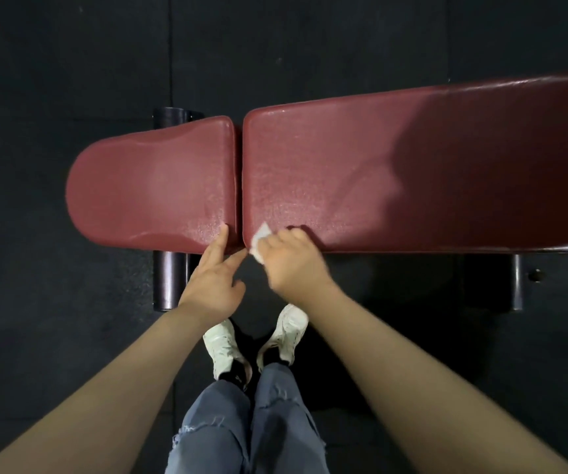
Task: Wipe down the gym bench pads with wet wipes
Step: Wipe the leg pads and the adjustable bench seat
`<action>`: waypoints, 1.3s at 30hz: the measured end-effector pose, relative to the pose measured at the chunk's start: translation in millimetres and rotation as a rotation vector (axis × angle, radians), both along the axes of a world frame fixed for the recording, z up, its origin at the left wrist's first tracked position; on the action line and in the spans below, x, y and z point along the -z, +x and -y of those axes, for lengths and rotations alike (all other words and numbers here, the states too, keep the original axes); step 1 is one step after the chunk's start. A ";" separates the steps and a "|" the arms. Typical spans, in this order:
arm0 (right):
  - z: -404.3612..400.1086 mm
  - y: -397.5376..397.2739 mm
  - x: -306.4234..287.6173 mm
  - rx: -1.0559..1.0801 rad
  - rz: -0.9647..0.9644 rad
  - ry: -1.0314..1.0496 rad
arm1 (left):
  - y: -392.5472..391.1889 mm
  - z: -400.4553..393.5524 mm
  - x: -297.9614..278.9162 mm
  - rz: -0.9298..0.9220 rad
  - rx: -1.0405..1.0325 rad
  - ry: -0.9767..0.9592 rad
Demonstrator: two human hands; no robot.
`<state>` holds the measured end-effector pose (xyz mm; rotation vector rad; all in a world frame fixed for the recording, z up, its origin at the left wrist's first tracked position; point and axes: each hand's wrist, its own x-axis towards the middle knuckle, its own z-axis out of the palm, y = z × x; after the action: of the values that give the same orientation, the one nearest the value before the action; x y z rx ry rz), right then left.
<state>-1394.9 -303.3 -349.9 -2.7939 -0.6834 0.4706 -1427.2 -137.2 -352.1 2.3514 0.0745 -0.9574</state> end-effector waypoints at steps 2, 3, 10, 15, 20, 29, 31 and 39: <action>60.8 -4.5 -12.7 0.028 0.047 -0.073 | 0.4 1.3 -0.5 -0.001 -0.035 -0.022; 95.7 -10.4 -21.3 0.067 0.067 -0.135 | 0.3 2.5 -0.6 -0.001 -0.046 -0.031; 230.9 -53.4 -74.1 0.823 0.140 -0.400 | 1.4 1.9 1.9 -0.014 -0.063 -0.053; 109.8 -51.6 -5.3 0.578 0.053 -0.184 | 3.4 -5.7 -0.3 0.008 -0.122 -0.081; 3.5 -47.2 12.3 0.482 0.026 0.030 | 8.2 -18.0 1.6 0.048 -0.133 -0.115; 31.1 -6.8 6.6 -0.122 0.216 -0.032 | 1.5 -18.6 -6.6 -0.013 -0.135 -0.123; 69.5 -4.7 -4.2 -0.137 0.233 -0.061 | -0.1 -17.5 -9.5 -0.039 -0.108 -0.099; 210.3 -24.0 -63.0 0.186 0.129 -0.255 | 3.9 7.8 -26.9 -0.054 -0.120 0.009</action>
<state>-1418.9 -513.6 -286.9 -3.1130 -0.4063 0.3664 -1423.3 -145.0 -325.3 2.3012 0.2393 -0.9632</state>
